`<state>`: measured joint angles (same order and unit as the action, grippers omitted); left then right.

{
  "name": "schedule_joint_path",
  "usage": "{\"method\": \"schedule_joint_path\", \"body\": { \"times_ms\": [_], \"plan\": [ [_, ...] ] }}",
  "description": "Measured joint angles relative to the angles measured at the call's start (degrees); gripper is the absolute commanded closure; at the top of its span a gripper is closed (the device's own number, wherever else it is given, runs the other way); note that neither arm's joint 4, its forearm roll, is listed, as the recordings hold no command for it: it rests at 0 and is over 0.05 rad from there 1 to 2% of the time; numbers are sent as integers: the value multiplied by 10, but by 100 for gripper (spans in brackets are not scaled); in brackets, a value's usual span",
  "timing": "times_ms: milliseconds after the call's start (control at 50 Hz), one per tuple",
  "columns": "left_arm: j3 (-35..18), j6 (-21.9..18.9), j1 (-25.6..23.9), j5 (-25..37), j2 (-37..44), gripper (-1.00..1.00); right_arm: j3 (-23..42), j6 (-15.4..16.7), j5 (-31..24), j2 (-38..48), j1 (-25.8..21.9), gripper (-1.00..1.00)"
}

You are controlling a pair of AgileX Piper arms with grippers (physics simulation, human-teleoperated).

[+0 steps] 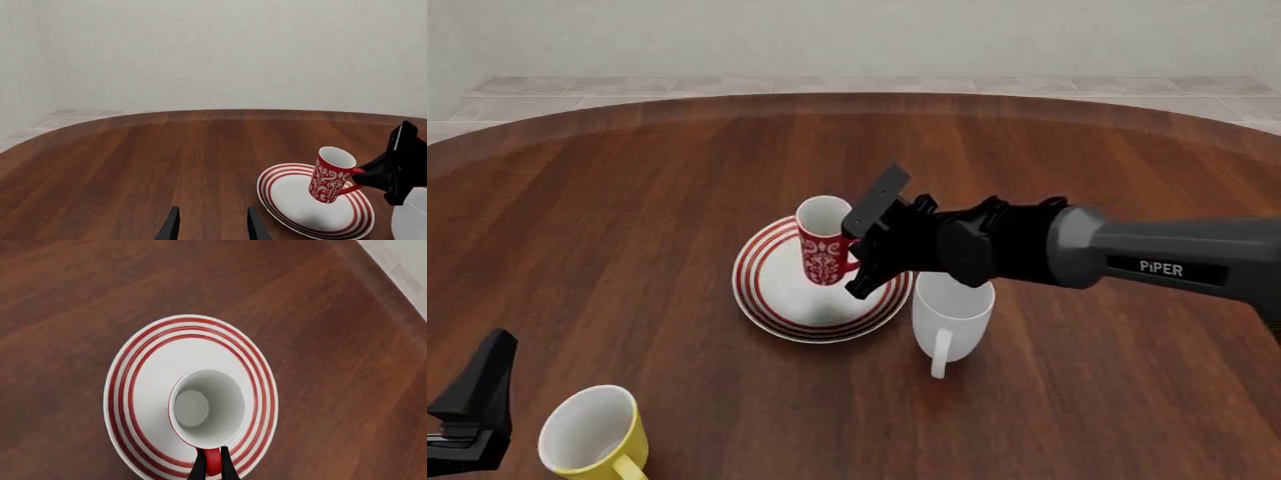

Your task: Pick up the red mug and put it on the plate

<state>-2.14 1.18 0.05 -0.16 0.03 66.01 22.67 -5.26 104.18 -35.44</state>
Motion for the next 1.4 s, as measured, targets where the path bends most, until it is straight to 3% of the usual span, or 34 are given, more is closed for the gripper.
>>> {"method": "schedule_joint_path", "body": {
  "times_ms": [1400],
  "plan": [
    [-1,5,3,0,0,-100,23,0,8,52,0,100]
  ]
}}
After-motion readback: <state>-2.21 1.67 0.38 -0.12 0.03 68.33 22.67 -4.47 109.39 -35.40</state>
